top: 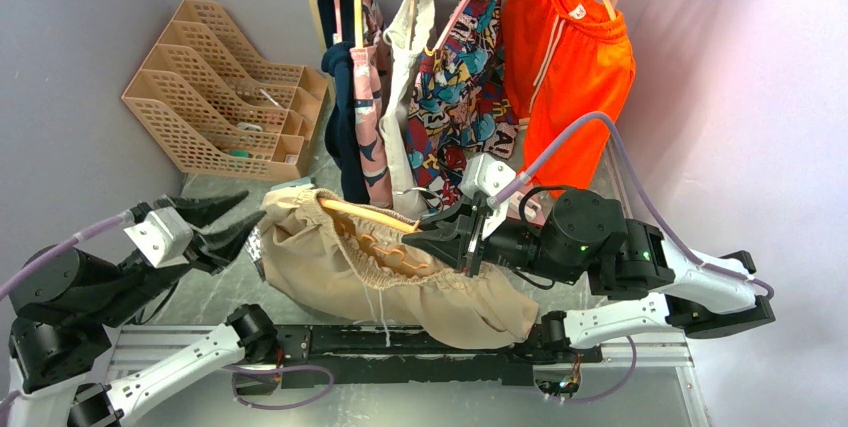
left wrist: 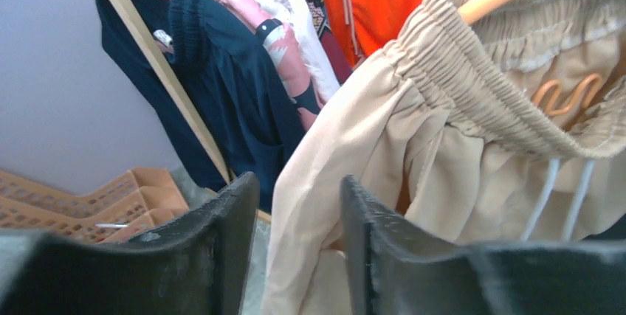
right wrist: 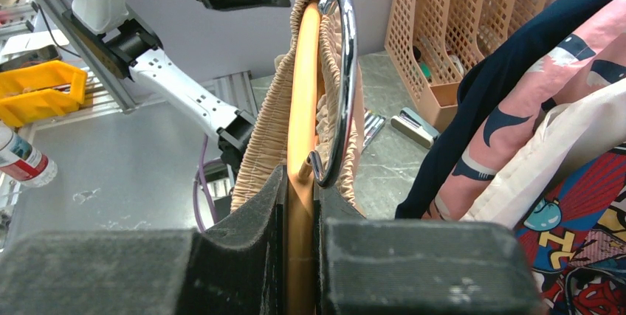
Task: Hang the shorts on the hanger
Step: Adjust the shorts on the hanger.
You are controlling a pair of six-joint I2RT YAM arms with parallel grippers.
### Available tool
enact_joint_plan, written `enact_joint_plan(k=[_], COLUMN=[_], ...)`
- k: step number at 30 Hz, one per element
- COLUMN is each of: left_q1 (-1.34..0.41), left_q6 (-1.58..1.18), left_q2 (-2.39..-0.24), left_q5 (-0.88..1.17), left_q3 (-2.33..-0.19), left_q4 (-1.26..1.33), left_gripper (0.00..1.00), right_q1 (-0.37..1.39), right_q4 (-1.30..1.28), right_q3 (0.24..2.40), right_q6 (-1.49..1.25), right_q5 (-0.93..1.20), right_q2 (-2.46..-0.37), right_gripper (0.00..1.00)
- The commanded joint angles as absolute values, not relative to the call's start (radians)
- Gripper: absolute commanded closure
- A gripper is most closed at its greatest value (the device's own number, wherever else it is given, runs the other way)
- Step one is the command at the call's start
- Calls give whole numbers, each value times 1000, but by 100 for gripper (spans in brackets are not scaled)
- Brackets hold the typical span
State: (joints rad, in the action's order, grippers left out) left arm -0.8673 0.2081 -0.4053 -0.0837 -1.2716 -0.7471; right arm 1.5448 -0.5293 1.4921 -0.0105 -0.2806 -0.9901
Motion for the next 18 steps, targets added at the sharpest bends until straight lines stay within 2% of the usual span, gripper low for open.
enact_joint_plan(k=[1, 3, 6, 15, 18], left_q1=[-864, -864, -864, -864, -864], left_q6=[181, 171, 171, 213, 226], left_q2=[-417, -412, -404, -447, -451], left_q5=[-57, -32, -18, -28, -27], left_q3=[-1274, -1264, -1249, -1209, -1193], left_q4=[-794, -810, -815, -778, -755], left_gripper=[41, 32, 30, 39, 47], right_q1=[1545, 1546, 1545, 1546, 1545], right_q4=[-462, -460, -460, -455, -460], right_q3=[1528, 1527, 1530, 1527, 1531], right_q6=[-12, -11, -12, -18, -21], right_q5=[-290, -289, -286, -279, -276], right_q2=[-971, -971, -974, -977, -980], right_gripper=[100, 100, 100, 100, 100])
